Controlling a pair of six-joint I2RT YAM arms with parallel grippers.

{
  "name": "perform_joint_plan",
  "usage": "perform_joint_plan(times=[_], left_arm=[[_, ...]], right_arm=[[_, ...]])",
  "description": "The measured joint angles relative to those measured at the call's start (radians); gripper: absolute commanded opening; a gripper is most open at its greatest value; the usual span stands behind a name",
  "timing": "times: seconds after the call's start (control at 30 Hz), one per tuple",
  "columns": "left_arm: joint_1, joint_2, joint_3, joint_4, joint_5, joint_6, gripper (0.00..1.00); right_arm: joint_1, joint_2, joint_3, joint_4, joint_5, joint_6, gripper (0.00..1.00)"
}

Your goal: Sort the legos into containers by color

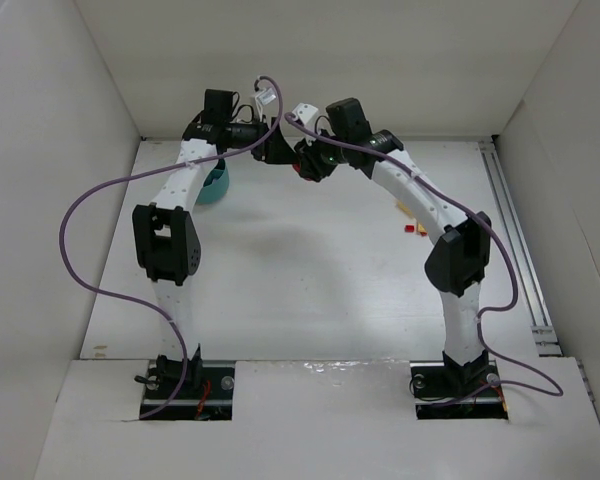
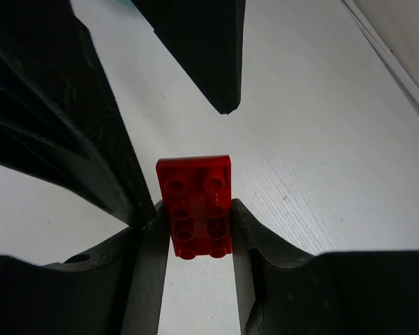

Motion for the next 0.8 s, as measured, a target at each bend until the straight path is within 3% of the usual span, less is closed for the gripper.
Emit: perform_joint_plan(times=[0.1,0.2,0.33,0.57,0.67,0.7,0.8], left_arm=[[0.000,0.001,0.002,-0.006,0.000,0.006,0.60],[0.000,0.001,0.002,-0.013,0.002,0.010,0.57],[-0.001,0.005,0.003,-0.016,0.003,0.011,0.45],[-0.005,0.009,0.018,-0.028,0.019,0.016,0.13],[-0.006,0.011,0.020,-0.029,0.022,0.021,0.01],[-0.006,0.011,0.020,-0.028,0.021,0.024,0.00],[0.002,0.011,0.018,-0.030,0.010,0.037,0.00]], right_arm=[[0.006,0.000,0.007,0.001,0.003,0.000,0.12],[0.015,0.000,0.011,0.008,0.004,0.003,0.12],[0.029,0.000,0.012,0.023,0.005,0.011,0.12],[0.035,0.000,0.012,0.035,0.037,0.029,0.12],[0.037,0.000,0.010,0.045,0.044,0.037,0.23],[0.038,0.000,0.004,0.053,0.048,0.043,0.40],[0.040,-0.005,-0.031,0.098,0.058,0.074,0.62]])
